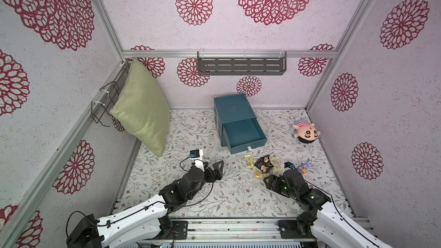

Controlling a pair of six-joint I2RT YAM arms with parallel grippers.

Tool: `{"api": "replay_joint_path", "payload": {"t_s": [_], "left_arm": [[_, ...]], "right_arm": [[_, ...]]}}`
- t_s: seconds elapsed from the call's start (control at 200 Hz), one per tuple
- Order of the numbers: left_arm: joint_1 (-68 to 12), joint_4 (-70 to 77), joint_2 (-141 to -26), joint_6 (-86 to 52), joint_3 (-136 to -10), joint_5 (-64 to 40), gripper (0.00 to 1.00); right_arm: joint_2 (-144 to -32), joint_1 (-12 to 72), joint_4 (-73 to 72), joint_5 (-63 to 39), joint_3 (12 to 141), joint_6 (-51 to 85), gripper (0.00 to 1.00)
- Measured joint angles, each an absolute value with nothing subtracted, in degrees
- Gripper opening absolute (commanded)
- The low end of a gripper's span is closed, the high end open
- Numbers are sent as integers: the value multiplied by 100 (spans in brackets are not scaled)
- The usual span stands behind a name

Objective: Place the cookies into the drawer by color
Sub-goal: Pick up the cookie at the center of the board.

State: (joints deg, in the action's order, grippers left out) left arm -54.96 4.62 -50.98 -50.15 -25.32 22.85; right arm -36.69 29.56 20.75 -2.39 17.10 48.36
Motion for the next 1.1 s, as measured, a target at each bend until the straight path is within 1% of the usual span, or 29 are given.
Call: {"api": "replay_joint_path", "payload": {"t_s": [0.085,0.23,0.295,0.41,0.545,0.605,0.665,0.75,0.946,1.101], "left_arm": [[-5645,462,-5105,-5070,-2532,2392,97],[-5817,541,-5137,-5109,-2528,2569,97],[-5837,572,-5196,-5107,-2528,2626,97],[-5848,569,-5360,-5098,-2532,2668,97],[-5859,593,-5492,-5076,-2534,2792,98],[-5859,646,-5544,-5052,-2539,2851,97],[-5859,635,-5623,-5024,-2587,2923,97],[-5859,659,-5749,-5011,-2685,2947,97],[-5861,803,-6029,-5063,-2700,2934,97],[-5861,878,-6324,-5078,-2700,2893,97]], "right_arm": [[-3557,2480,2045,-517,1710,4720,70],[-3424,1793,1782,-1175,1590,4622,60],[-3402,1507,1516,-1533,1376,4652,54],[-3612,1144,1076,-2178,921,4713,53],[-3815,1052,810,-2639,698,4718,53],[-3817,1044,705,-2770,670,4709,49],[-3815,1024,561,-2873,628,4718,48],[-3824,1004,379,-2956,532,4718,45],[-3992,993,169,-3037,447,4713,44],[-4418,989,-156,-3033,449,4700,43]]}}
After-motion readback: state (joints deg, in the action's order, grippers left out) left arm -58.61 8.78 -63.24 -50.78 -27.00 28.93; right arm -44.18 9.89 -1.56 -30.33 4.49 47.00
